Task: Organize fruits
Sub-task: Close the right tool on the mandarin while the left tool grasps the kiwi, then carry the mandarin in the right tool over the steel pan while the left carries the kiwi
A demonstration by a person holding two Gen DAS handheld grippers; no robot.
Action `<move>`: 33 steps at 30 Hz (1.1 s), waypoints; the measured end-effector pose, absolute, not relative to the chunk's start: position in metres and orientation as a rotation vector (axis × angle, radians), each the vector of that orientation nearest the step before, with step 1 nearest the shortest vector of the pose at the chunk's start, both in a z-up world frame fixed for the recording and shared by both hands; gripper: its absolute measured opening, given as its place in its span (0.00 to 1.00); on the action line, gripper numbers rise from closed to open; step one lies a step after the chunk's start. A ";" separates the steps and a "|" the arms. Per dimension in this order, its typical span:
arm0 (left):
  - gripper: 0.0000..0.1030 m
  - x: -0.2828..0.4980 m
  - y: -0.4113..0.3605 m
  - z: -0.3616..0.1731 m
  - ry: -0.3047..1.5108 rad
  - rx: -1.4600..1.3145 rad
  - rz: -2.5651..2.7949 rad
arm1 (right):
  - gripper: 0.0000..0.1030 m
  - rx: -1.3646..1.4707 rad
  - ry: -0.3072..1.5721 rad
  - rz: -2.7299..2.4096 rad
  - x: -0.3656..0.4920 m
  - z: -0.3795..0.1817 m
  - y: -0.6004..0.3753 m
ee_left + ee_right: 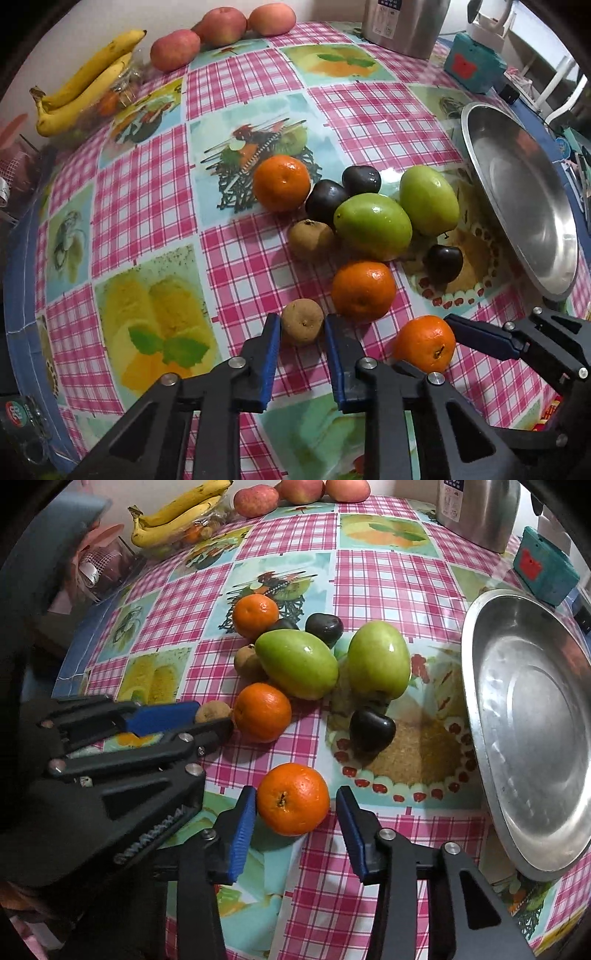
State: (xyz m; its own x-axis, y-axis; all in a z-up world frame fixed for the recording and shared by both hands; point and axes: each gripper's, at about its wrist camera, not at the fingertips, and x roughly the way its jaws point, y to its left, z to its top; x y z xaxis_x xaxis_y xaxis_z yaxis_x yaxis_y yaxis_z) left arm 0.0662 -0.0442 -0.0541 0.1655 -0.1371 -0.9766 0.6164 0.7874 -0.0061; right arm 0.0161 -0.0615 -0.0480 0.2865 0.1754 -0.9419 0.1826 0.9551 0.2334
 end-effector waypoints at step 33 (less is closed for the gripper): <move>0.25 0.084 0.064 0.041 1.279 -0.206 -0.172 | 0.40 0.384 1.083 -0.006 0.008 0.029 -0.092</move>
